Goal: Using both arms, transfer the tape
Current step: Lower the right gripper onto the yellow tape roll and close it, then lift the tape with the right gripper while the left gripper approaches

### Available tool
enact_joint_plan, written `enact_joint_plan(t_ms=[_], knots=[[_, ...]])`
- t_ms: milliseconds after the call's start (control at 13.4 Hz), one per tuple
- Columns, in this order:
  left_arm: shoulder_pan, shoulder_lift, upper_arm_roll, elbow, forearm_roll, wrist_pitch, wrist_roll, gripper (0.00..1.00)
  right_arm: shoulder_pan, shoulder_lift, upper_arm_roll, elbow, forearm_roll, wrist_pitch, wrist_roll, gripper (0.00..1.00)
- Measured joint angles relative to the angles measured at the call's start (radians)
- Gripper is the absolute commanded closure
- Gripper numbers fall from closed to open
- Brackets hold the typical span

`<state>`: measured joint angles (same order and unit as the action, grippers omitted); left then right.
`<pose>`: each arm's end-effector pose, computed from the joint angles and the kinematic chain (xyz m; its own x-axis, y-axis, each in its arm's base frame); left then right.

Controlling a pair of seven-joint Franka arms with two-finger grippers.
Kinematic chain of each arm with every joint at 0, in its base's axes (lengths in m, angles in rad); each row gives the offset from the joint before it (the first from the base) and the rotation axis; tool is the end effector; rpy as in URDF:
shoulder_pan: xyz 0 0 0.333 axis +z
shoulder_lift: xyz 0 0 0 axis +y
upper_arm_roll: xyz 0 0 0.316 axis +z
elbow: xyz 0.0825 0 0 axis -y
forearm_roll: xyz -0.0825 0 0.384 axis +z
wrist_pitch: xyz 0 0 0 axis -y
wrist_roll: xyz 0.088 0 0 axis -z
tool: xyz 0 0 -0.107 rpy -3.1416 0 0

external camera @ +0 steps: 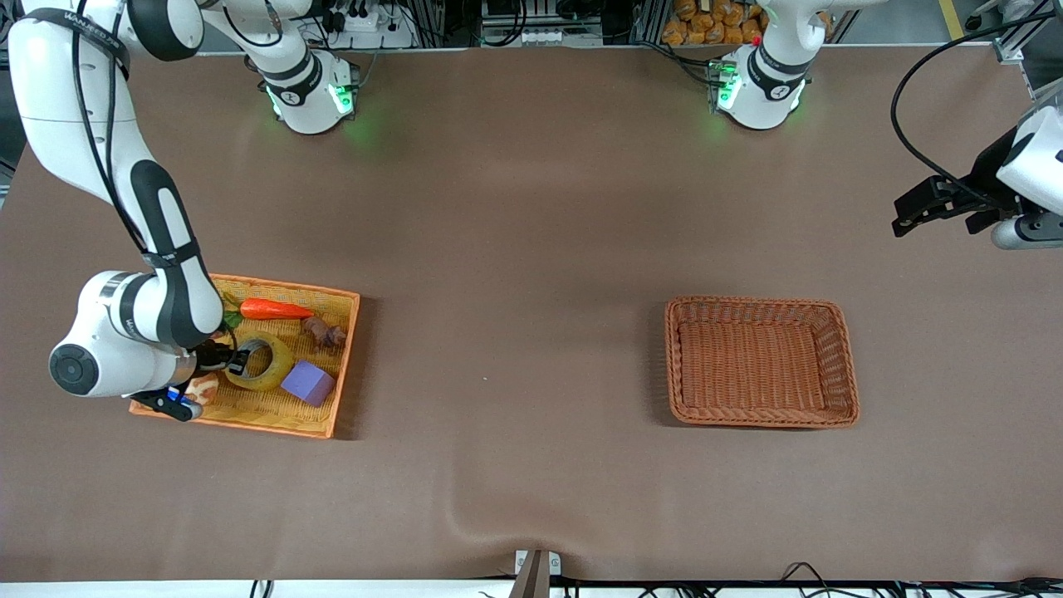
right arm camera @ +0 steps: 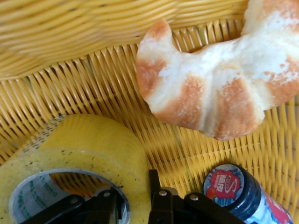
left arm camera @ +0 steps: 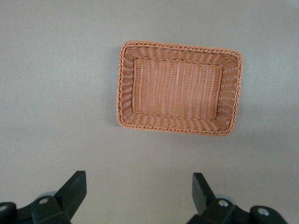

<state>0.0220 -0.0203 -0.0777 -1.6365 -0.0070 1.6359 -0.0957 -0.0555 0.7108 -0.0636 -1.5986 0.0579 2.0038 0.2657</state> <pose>0.5526 -0.0319 0.6103 0.9990 0.0404 0.0190 0.0403 -0.9992 0.0073 0.6563 -0.0706 0.1933 0.8741 -0.3904 -0.2890 -0.3852 -0.9196 0.0772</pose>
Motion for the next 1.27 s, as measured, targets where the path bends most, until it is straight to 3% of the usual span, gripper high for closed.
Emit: enact_joint_plan(t_ms=[670,968,1266], knots=[[-0.004,0.025,-0.002,-0.012,0.0,0.043,0.0,0.0,0.016,-0.044,0.0,0.093,-0.014,-0.001,0.039,1.0],[-0.017,0.051,-0.005,-0.013,0.0,0.055,0.0,0.0,0.055,-0.119,0.009,0.228,-0.017,-0.265,0.116,1.0],[-0.036,0.101,-0.007,-0.014,0.0,0.091,0.0,0.0,0.216,-0.119,0.017,0.241,-0.013,-0.286,0.323,1.0]])
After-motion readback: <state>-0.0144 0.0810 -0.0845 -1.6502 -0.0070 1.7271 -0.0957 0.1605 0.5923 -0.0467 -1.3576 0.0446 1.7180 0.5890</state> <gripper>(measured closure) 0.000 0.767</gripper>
